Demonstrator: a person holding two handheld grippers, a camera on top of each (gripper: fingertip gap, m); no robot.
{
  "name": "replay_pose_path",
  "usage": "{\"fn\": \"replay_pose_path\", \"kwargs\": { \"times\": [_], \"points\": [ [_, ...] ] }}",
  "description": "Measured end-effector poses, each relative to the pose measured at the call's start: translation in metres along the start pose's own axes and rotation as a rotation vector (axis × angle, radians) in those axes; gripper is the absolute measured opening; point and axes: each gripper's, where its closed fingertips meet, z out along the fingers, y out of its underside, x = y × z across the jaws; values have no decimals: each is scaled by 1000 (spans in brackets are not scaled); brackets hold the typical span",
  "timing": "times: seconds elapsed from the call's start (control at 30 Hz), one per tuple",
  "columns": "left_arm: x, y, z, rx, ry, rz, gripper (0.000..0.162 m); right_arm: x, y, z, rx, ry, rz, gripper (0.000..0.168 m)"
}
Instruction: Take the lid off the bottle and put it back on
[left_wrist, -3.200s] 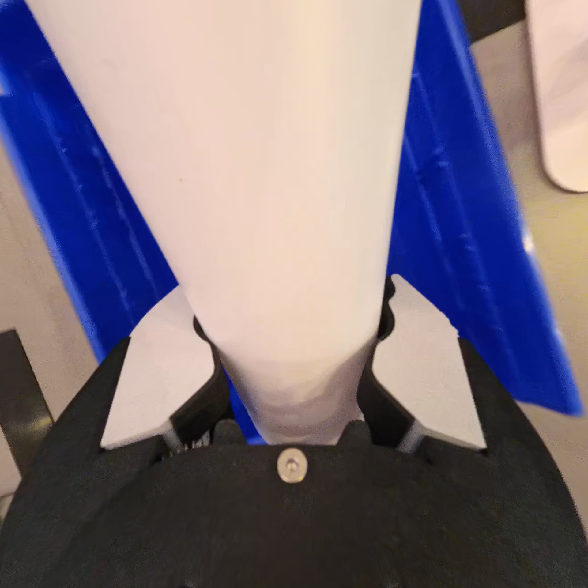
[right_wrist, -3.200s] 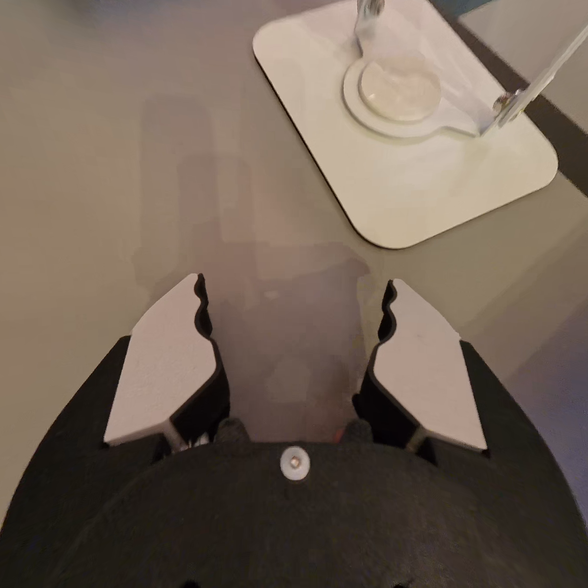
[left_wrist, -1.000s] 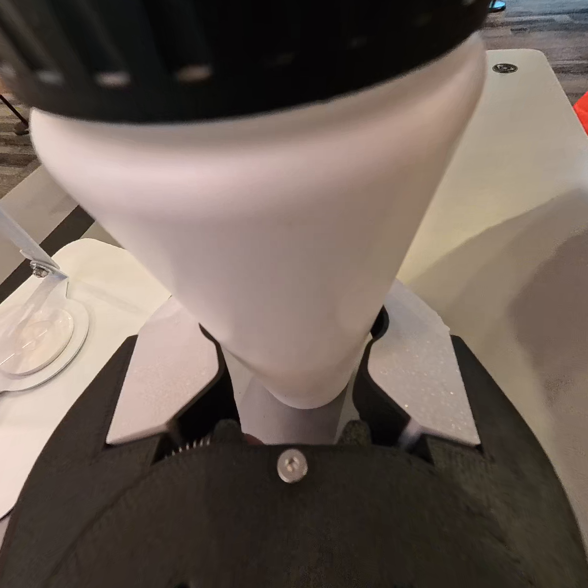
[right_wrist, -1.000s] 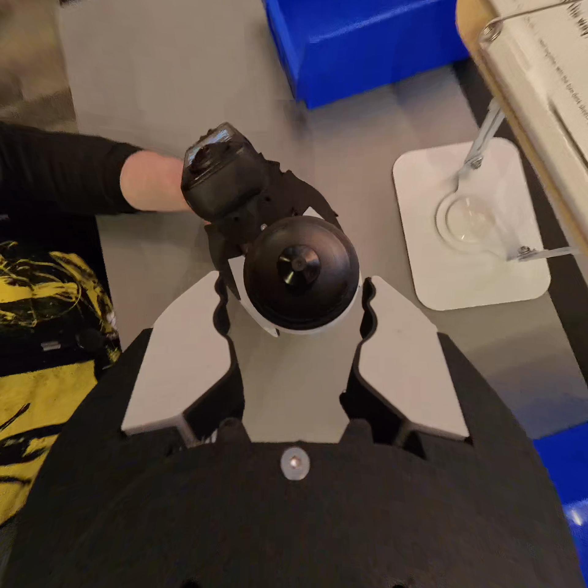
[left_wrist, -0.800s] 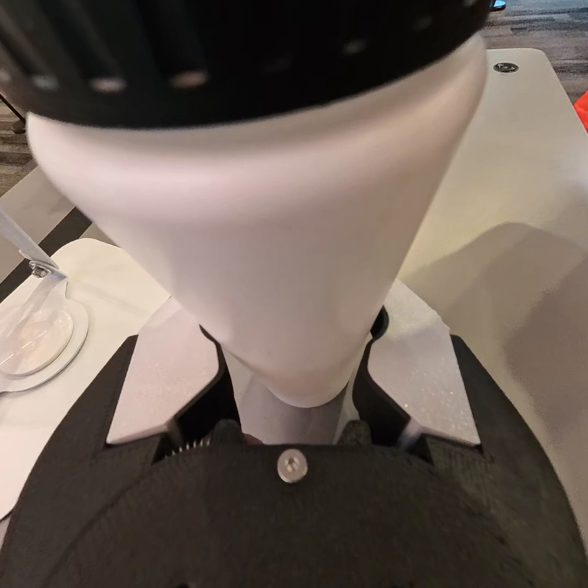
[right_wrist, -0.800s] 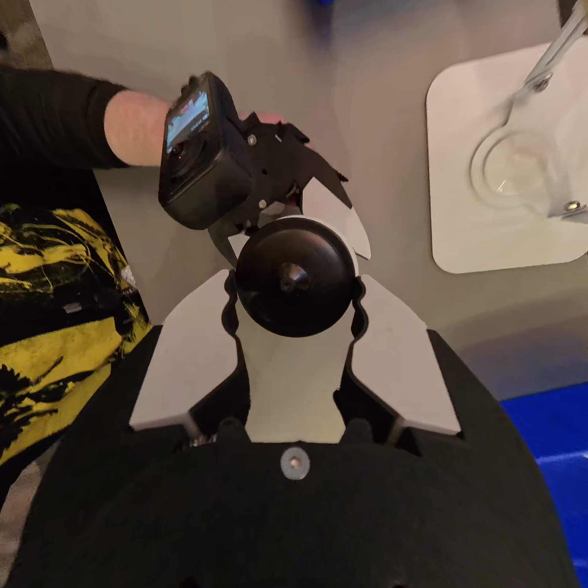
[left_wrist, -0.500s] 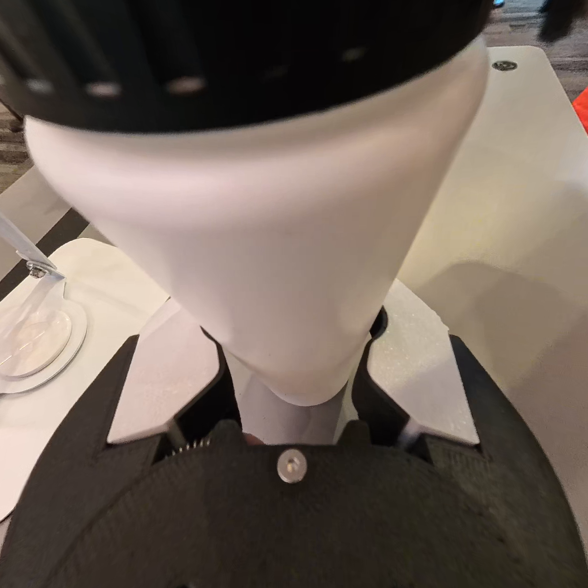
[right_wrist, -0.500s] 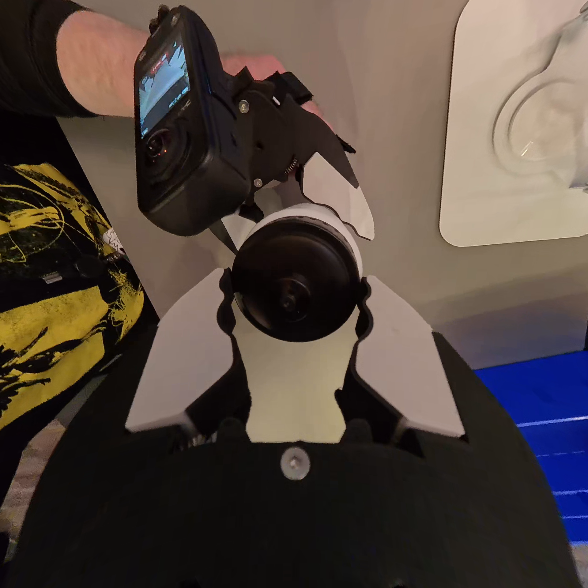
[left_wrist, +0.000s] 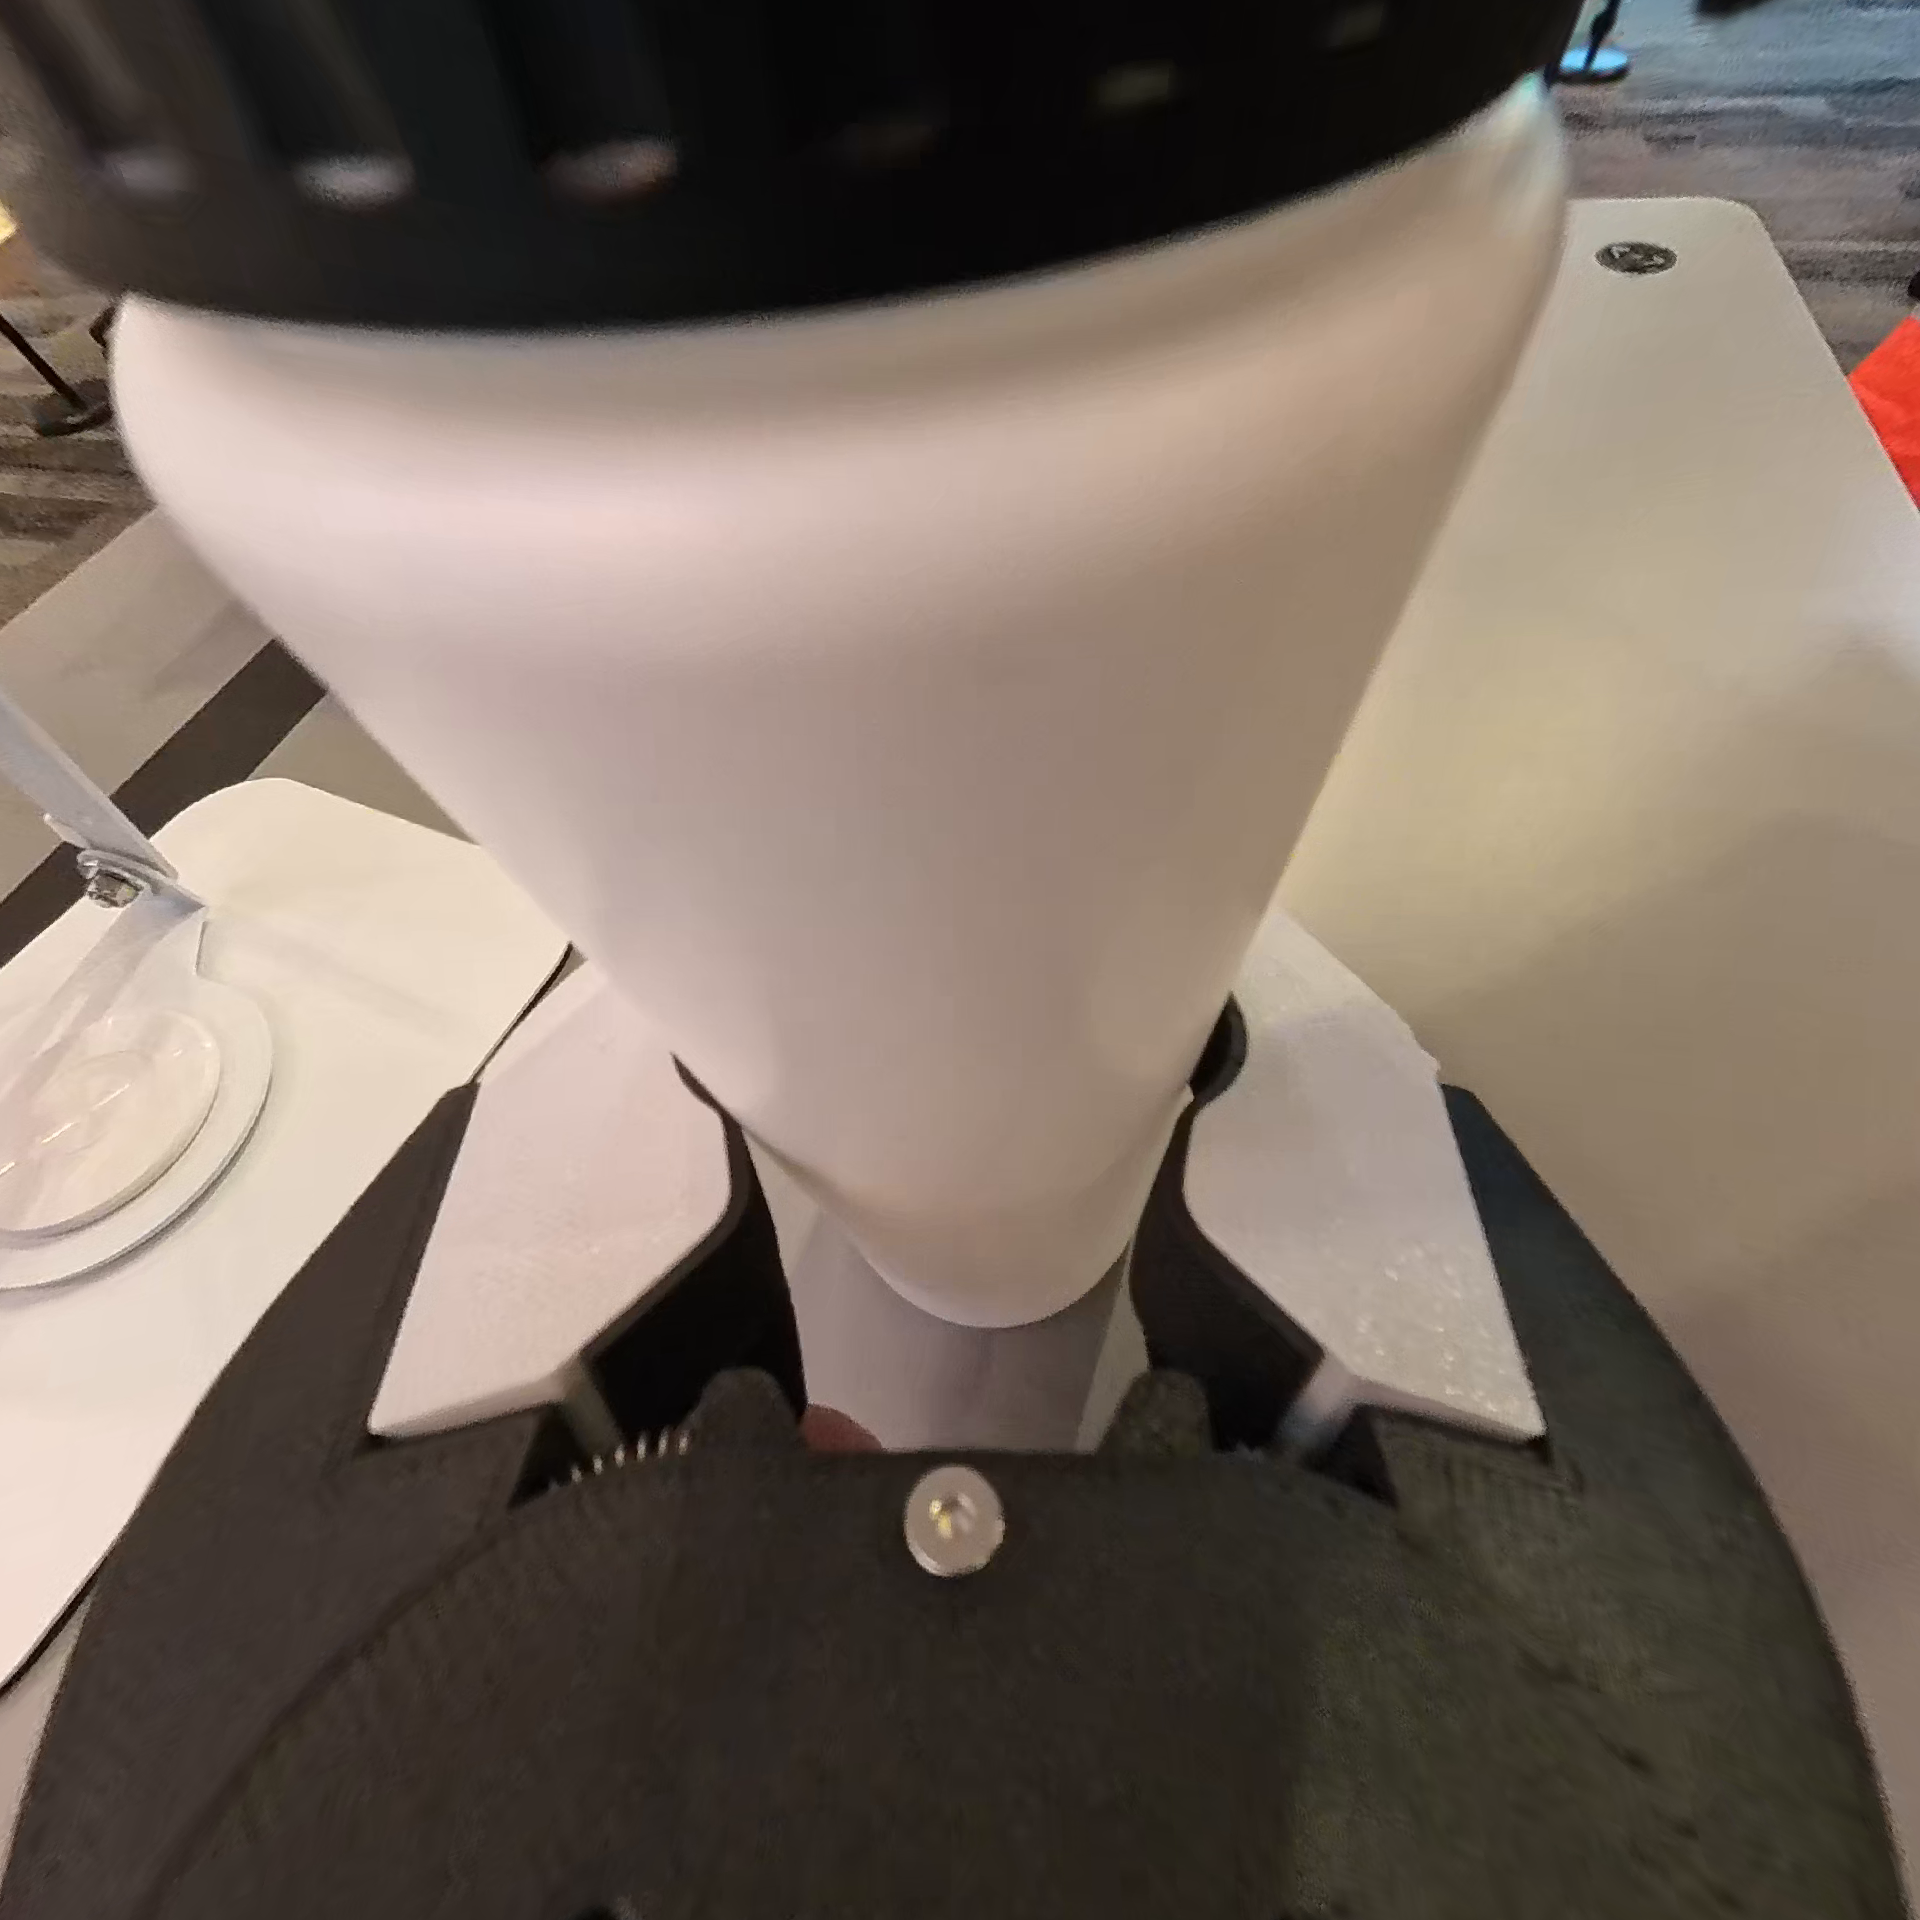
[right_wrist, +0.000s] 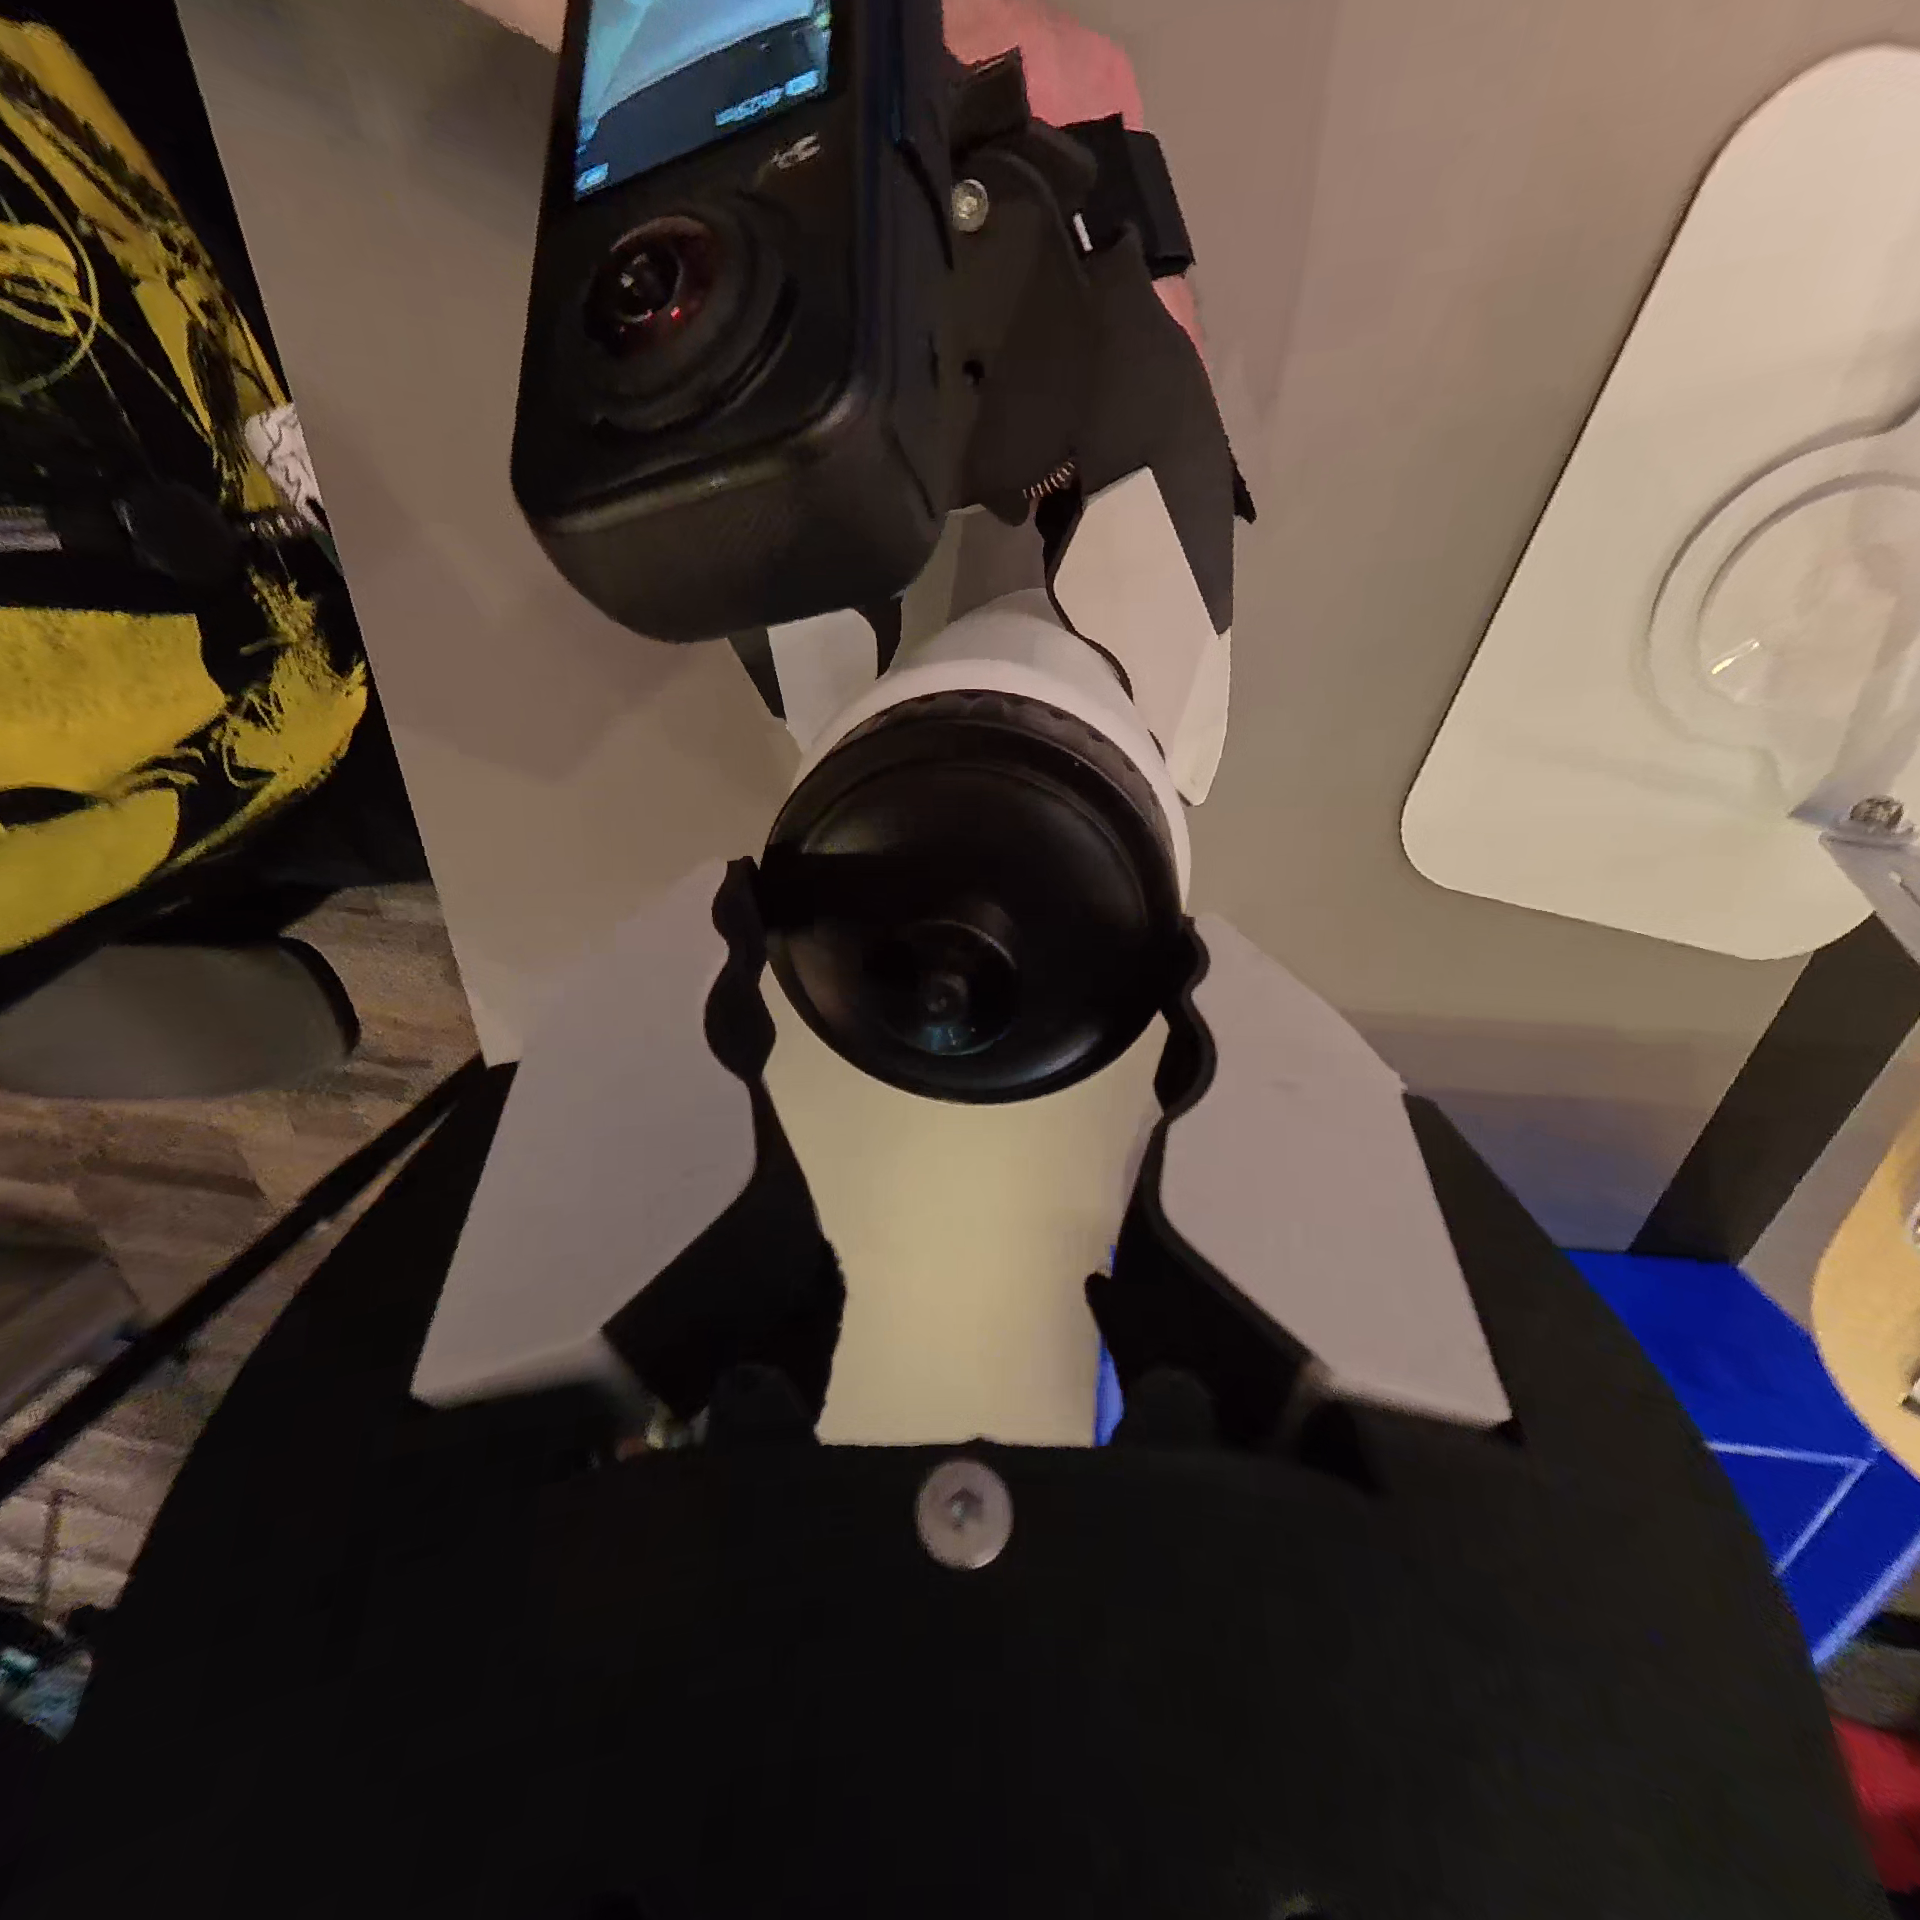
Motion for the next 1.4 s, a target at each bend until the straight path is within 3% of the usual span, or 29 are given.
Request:
{"fn": "replay_pose_path", "kwargs": {
  "times": [0.27,0.4,0.53,0.73,0.87,1.1,1.3,1.4],
  "points": [
    [1,0,1,-3,8,8,87,0,-3,1,8,-36,-265,74],
    [0,-1,1,1,14,7,88,1,-3,1,15,-48,-306,75],
    [-1,0,1,-2,9,0,90,4,-6,-3,31,23,-153,75],
    [-1,-1,2,-10,-2,3,90,2,-2,-8,117,126,292,72],
    [-1,-1,2,-9,0,4,90,1,-2,-7,146,126,351,72],
    [0,-1,1,-2,8,2,88,1,-1,-7,62,91,139,71],
    [1,-1,2,-7,13,14,88,3,5,-8,-94,64,-397,72],
    [0,-1,2,-5,14,7,89,5,4,-8,-175,72,-494,72]
  ]
}}
